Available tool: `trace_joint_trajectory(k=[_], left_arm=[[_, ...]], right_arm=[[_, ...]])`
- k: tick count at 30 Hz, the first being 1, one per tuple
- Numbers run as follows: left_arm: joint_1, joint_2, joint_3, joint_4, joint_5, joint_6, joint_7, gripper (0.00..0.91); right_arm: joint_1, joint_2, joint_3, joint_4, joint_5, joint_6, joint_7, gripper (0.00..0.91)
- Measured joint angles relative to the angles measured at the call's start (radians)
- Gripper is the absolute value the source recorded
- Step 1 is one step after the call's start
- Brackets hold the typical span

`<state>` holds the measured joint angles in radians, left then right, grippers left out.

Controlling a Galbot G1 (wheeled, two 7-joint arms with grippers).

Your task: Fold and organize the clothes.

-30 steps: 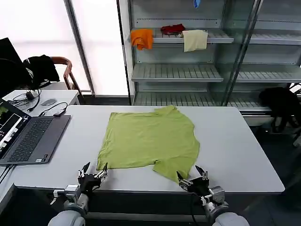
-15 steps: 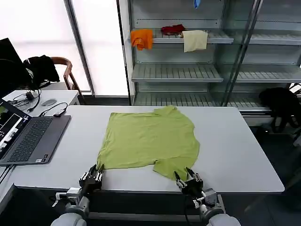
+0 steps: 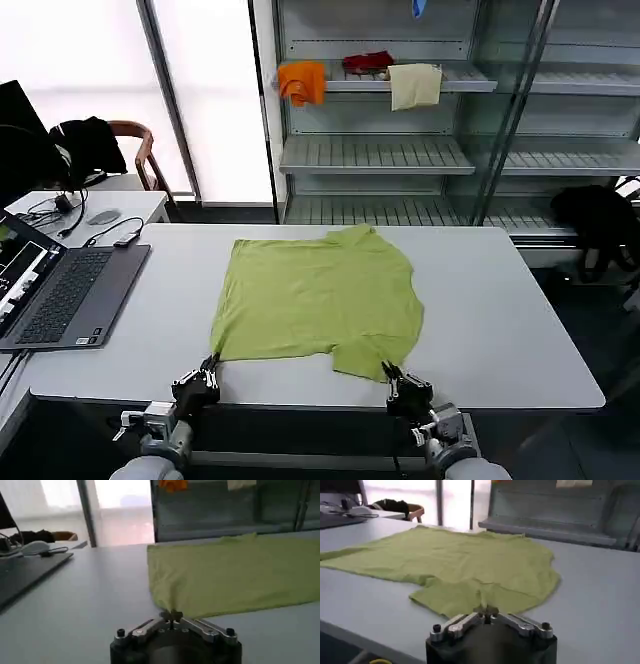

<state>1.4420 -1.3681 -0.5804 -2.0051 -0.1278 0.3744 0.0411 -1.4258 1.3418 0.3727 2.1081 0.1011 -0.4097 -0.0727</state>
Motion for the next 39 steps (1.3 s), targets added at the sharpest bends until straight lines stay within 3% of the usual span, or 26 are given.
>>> trace_joint_trajectory(k=[10, 33, 34, 35, 36, 39], left_arm=[[-0.066, 0.013, -0.006, 0.022, -0.035, 0.001, 0.004, 0.0], [-0.328, 0.028, 0.026, 0.234, -0.128, 0.032, -0.017, 0.0], [-0.335, 0.028, 0.027, 0.242, -0.128, 0.034, -0.016, 0.302], [-0.342, 0.029, 0.029, 0.25, -0.127, 0.037, -0.016, 0.856], [-0.348, 0.03, 0.03, 0.257, -0.126, 0.04, -0.016, 0.907], [-0.365, 0.032, 0.034, 0.269, -0.12, 0.044, -0.013, 0.907]], right_arm=[[0.113, 0.031, 0.003, -0.057, 0.026, 0.0, 0.018, 0.0], [0.518, 0.135, -0.013, -0.434, -0.018, -0.039, 0.002, 0.0], [0.527, 0.138, -0.013, -0.446, -0.022, -0.041, 0.002, 0.635], [0.537, 0.142, -0.013, -0.458, -0.027, -0.041, 0.003, 0.907], [0.546, 0.145, -0.012, -0.47, -0.031, -0.041, 0.005, 0.907], [0.573, 0.154, -0.009, -0.505, -0.045, -0.036, 0.009, 0.907]])
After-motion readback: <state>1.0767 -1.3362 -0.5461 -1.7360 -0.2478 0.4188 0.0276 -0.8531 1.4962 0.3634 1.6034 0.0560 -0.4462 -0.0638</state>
